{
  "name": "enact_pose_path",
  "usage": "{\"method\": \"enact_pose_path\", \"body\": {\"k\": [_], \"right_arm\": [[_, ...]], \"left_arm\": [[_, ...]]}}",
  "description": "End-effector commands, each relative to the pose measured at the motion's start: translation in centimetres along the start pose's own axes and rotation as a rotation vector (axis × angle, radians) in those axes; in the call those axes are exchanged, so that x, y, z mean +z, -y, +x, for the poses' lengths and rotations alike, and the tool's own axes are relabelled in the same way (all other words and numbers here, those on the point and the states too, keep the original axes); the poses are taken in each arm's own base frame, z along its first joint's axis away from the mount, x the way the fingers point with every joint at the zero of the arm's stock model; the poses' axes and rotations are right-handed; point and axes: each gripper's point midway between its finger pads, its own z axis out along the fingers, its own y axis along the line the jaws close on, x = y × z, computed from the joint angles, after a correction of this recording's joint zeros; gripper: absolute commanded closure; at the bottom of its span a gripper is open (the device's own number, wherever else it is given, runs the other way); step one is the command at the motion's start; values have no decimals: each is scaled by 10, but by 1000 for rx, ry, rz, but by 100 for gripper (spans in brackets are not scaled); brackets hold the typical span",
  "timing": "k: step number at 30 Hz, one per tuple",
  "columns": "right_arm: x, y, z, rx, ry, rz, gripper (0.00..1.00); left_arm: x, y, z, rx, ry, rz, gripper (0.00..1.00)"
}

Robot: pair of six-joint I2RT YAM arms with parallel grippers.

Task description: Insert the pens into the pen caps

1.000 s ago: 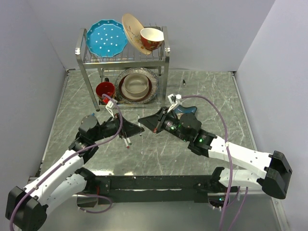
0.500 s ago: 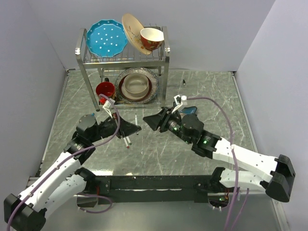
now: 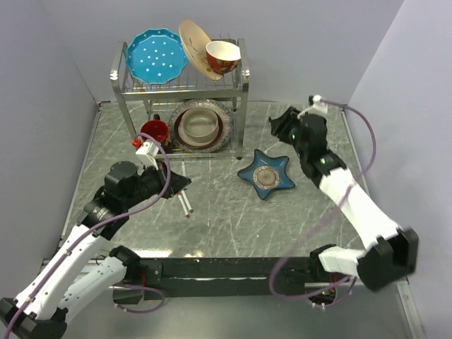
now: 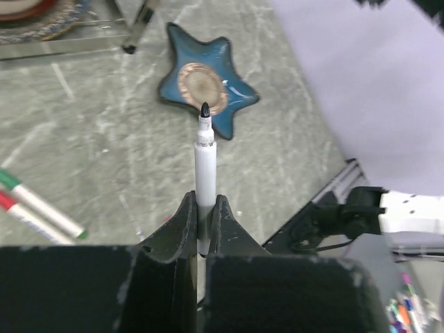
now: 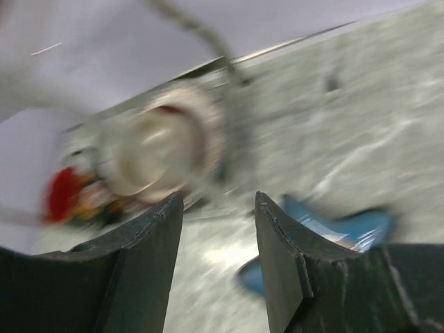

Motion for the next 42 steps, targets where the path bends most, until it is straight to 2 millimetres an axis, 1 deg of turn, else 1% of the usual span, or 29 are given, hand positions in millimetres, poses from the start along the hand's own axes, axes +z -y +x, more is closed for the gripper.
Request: {"method": "enact_pose_path", "body": {"k": [1, 2, 4, 5, 6, 7, 8, 9, 10, 11, 12, 13, 14, 15, 16, 17, 18, 19, 20, 24, 30, 33, 34, 35, 36, 37, 38, 39, 42], "right_arm": [[51, 44, -4, -139, -59, 158, 46], [74, 49, -4, -153, -81, 180, 46], [95, 63, -2, -194, -109, 244, 46], [117, 67, -1, -205, -122, 267, 46], [127, 75, 0, -216, -140, 292, 47], [139, 70, -17, -215, -105, 299, 47], [160, 85, 4, -223, -156, 330, 47], [169, 93, 6, -224, -174, 347, 47], [182, 85, -8, -216, -147, 331, 47], [199, 100, 12, -220, -190, 357, 47], [208, 104, 16, -217, -199, 363, 47], [219, 99, 6, -209, -173, 351, 47], [233, 110, 26, -213, -212, 359, 47], [240, 113, 33, -222, -228, 357, 47], [248, 110, 25, -226, -208, 348, 48], [259, 120, 44, -236, -238, 360, 47], [263, 123, 52, -214, -270, 360, 47], [270, 118, 35, -190, -243, 340, 48], [277, 122, 50, -175, -279, 321, 48], [280, 127, 54, -125, -275, 348, 47], [282, 147, 75, 5, -277, 418, 45], [287, 154, 75, 101, -256, 417, 44], [289, 153, 78, 131, -265, 404, 44], [295, 146, 70, 176, -232, 362, 46], [295, 150, 81, 194, -244, 341, 49], [294, 137, 72, 216, -231, 274, 50], [300, 130, 61, 247, -176, 235, 52], [299, 134, 64, 262, -172, 238, 56], [305, 121, 68, 344, -189, 147, 60]], "left_arm": [[-12, -7, -13, 92, 59, -57, 99], [-12, -9, -12, 95, 59, -57, 99], [-13, -9, -12, 103, 65, -55, 99], [-13, -9, -12, 102, 67, -56, 99], [-14, -8, -12, 104, 69, -53, 99], [-15, -8, -12, 100, 71, -51, 99], [-15, -7, -11, 104, 71, -45, 99], [-17, -5, -11, 103, 73, -36, 99], [-19, -3, -12, 105, 84, -29, 99], [-20, -3, -13, 108, 91, -27, 99], [-22, -3, -14, 110, 99, -28, 99], [-24, 0, -16, 113, 112, -21, 99], [-26, 1, -17, 115, 119, -18, 99], [-27, 1, -19, 118, 127, -18, 99], [-29, 2, -20, 120, 134, -17, 99], [-30, 3, -20, 121, 138, -15, 99], [-31, 3, -21, 121, 142, -16, 99], [-32, 3, -22, 122, 146, -14, 99], [-33, 4, -22, 124, 146, -12, 99], [-34, 7, -23, 122, 152, -4, 99], [-34, 17, -26, 118, 155, 42, 99], [-35, 18, -26, 117, 155, 45, 99], [-35, 18, -27, 118, 156, 46, 99], [-35, 18, -27, 118, 158, 46, 99], [-35, 18, -27, 118, 159, 44, 99], [-35, 18, -28, 119, 162, 42, 99], [-34, 17, -28, 119, 162, 40, 99], [-34, 17, -28, 119, 159, 42, 99], [-32, 18, -28, 117, 157, 48, 99]]}}
